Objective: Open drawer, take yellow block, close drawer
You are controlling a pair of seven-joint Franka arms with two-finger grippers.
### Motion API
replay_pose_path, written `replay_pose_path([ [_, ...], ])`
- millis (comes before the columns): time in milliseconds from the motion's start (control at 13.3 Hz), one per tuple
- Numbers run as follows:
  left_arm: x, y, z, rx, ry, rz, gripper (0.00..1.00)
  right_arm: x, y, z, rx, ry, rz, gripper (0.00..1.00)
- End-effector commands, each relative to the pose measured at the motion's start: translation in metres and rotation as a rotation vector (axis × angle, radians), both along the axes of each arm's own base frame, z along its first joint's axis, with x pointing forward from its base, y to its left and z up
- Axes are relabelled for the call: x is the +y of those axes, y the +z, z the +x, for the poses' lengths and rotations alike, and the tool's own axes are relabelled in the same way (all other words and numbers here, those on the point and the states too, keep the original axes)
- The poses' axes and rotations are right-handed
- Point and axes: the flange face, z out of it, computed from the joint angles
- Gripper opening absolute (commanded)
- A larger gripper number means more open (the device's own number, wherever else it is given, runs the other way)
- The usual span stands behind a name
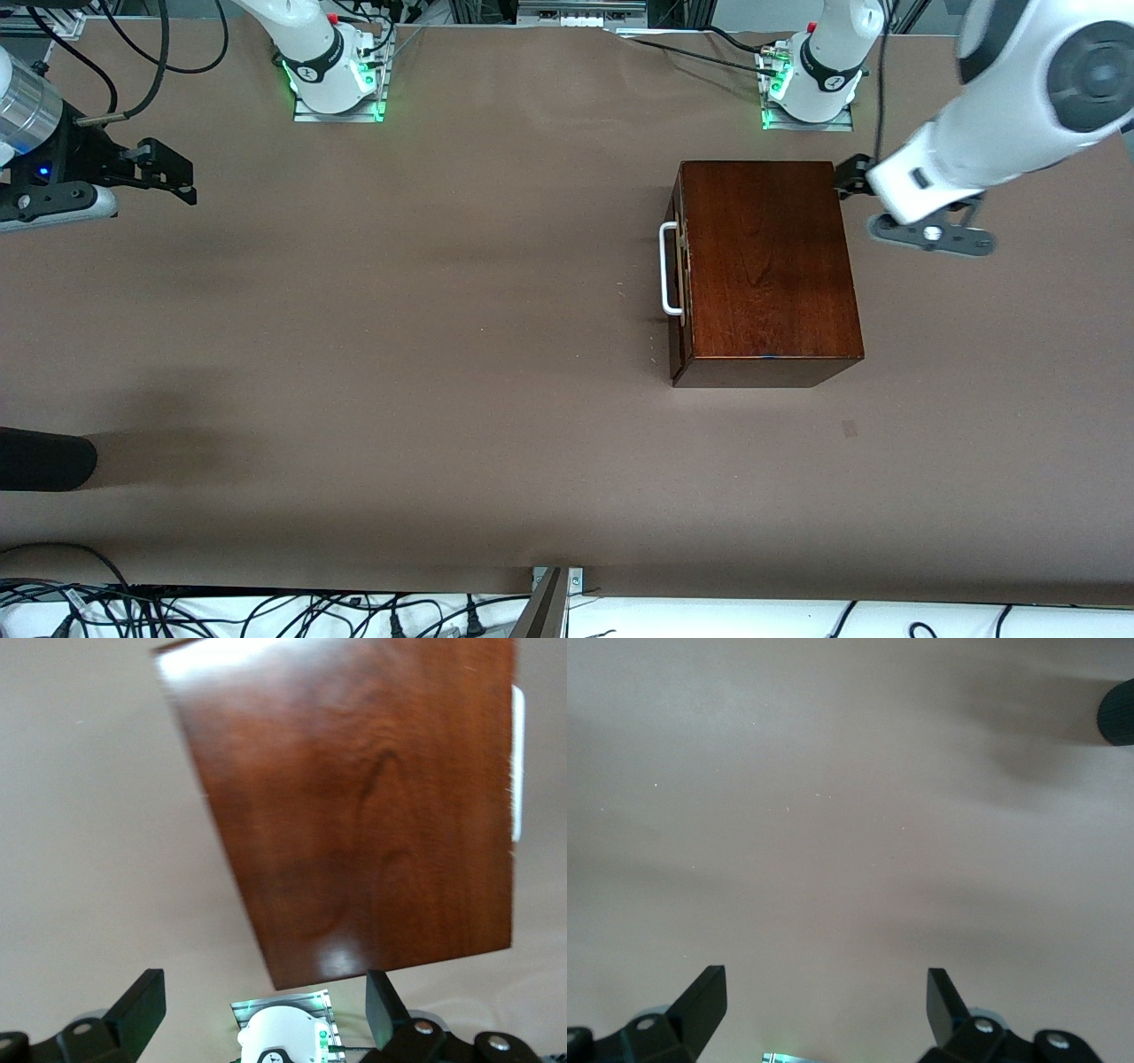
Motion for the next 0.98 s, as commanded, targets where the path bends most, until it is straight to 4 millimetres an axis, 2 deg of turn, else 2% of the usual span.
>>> replay_pose_path([
  [0, -0.064, -0.017, -0.001, -0.016, -0.066, -0.01, 1.0, 0.0, 0.005, 0.001, 0.007, -0.004, 0.012, 1.0],
  [226, -0.132, -0.049, -0.007, -0.063, 0.081, 0.0, 1.0, 0.0, 0.004, 0.001, 0.008, -0.004, 0.012, 1.0],
  [452, -0.181, -0.087, -0.013, -0.084, 0.145, 0.003, 1.0, 0.0, 0.004, 0.001, 0.008, -0.004, 0.012, 1.0],
  [603, -0.214, -0.118, -0.025, -0.125, 0.134, 0.081, 1.0, 0.0, 0.004, 0.001, 0.008, -0.004, 0.012, 1.0],
  [754, -0.238, -0.151, -0.034, -0.156, 0.145, 0.129, 1.0, 0.0, 0.004, 0.001, 0.008, -0.004, 0.012, 1.0],
  [905, -0.245, -0.172, -0.033, -0.174, 0.164, 0.15, 1.0, 0.0, 0.004, 0.001, 0.008, -0.004, 0.012, 1.0],
])
